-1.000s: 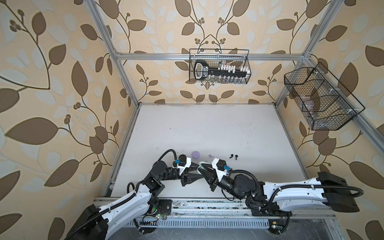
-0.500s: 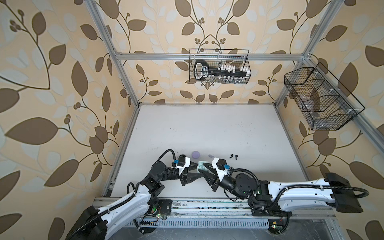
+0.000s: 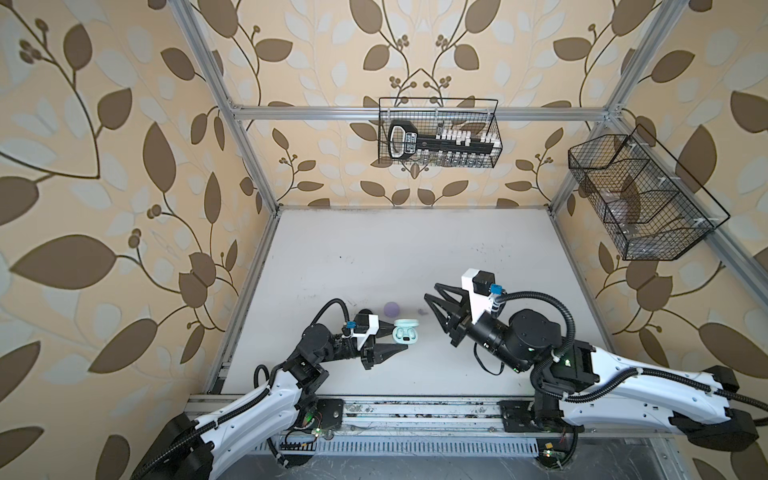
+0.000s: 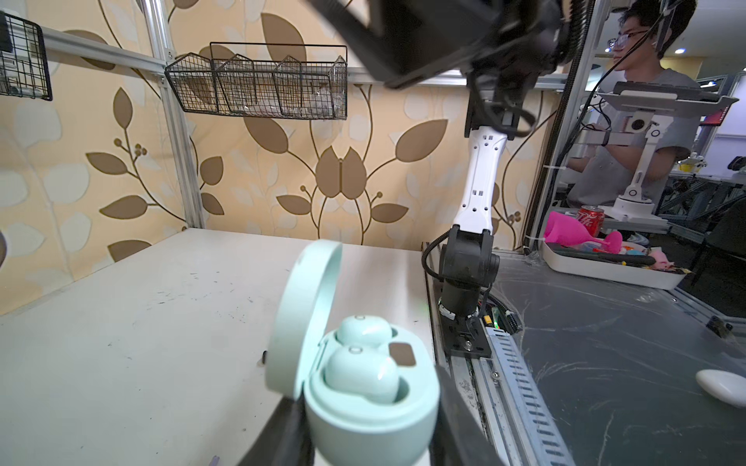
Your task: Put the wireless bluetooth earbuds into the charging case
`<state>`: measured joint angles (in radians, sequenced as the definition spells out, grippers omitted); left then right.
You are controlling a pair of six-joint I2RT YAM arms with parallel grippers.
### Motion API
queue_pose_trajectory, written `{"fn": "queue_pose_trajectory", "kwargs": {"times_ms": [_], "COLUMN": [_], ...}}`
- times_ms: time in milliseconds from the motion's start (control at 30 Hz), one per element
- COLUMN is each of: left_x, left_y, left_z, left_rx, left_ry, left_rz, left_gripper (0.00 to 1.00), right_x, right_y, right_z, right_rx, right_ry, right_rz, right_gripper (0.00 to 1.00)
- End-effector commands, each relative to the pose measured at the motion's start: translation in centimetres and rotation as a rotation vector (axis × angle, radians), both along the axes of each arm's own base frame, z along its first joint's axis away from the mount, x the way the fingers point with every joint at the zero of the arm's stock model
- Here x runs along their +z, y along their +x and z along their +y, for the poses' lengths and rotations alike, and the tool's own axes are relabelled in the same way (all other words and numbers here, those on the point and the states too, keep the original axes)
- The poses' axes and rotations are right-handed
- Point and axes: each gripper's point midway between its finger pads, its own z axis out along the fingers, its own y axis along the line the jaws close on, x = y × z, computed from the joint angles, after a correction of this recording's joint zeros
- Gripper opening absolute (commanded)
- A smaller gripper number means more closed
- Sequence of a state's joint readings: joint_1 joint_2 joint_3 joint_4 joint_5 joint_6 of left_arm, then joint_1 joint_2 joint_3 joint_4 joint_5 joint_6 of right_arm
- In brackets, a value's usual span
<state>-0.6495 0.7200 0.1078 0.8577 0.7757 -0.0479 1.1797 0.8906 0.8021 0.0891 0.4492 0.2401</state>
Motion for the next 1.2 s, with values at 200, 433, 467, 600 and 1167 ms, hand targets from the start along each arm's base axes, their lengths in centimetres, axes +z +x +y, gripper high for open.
{"fn": "queue_pose_trajectory", "kwargs": {"times_ms": [200, 433, 467, 600, 1167], "left_x": [0.8, 0.8, 0.8, 0.8, -0.6], "left_y": [-0.3, -0.4, -0.4, -0.3, 3.3], "left_z": [-0.1, -0.1, -0.1, -0.1, 0.2], "left_rx": [-0.001, -0.011, -0.007, -0.006, 0.18], "left_ry": [-0.023, -0.018, -0.016, -0.016, 0.041], "left_rz": [-0.084, -0.082, -0.079, -0.077, -0.004], "left_gripper": [0.0, 0.0, 0.0, 0.0, 0.0], "right_x": [-8.9, -9.3, -9.2, -8.7, -9.4], "right_y": [0.9, -0.9, -1.1, -2.5, 0.9], "right_z": [1.9, 4.0, 4.1, 4.6, 1.2], "right_rx": [0.127, 0.227, 0.235, 0.279, 0.025], "right_ry": [-0.173, -0.192, -0.192, -0.19, -0.216], "right_rz": [0.139, 0.119, 0.116, 0.075, 0.049], "right_gripper": [0.36, 0.36, 0.36, 0.35, 0.34]}}
